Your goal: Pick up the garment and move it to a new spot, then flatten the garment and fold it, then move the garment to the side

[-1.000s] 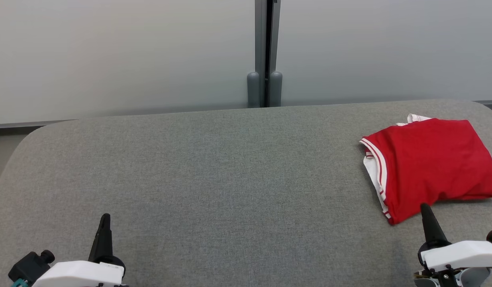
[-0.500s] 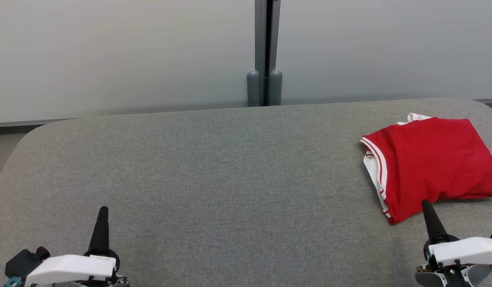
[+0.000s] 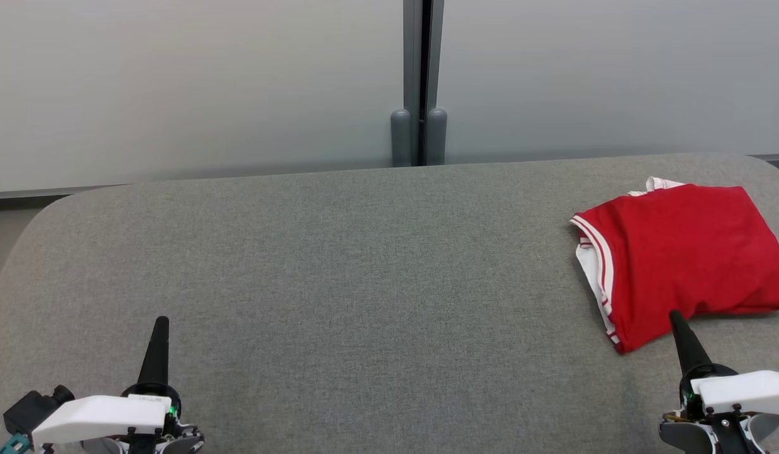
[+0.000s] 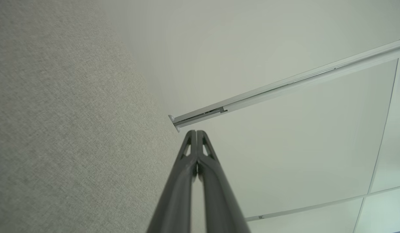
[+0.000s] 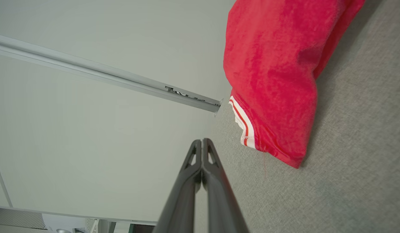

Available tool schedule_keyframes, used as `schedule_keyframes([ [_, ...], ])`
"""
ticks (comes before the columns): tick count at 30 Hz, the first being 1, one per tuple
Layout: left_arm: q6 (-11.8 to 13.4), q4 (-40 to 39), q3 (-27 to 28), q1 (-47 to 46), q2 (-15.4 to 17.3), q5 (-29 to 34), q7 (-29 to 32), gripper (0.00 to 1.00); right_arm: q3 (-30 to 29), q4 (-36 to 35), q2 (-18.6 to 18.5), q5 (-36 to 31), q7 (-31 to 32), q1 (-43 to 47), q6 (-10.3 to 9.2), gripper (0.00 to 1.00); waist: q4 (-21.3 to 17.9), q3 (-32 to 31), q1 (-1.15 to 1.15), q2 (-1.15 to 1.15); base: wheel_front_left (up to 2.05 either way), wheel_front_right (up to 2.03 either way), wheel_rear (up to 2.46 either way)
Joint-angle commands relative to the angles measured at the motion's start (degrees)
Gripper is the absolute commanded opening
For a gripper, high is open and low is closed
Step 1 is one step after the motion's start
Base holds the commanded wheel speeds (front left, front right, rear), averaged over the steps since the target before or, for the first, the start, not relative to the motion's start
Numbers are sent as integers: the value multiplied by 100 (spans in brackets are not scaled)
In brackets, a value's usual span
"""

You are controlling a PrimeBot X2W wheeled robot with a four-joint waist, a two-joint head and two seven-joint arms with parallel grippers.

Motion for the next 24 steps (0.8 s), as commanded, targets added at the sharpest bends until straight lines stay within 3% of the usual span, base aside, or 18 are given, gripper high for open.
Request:
schedule_keyframes([
  [1, -32, -63, 41, -165, 25, -103, 32, 0, -40, -61, -16, 107, 39, -96, 2, 0, 0, 2, 0, 0, 0, 0, 0],
  [24, -68, -114, 136, -297, 6, -1125, 310, 0, -231, -117, 69, 1028, 321, -150, 2, 0, -4, 46, 0, 0, 0, 0, 0],
])
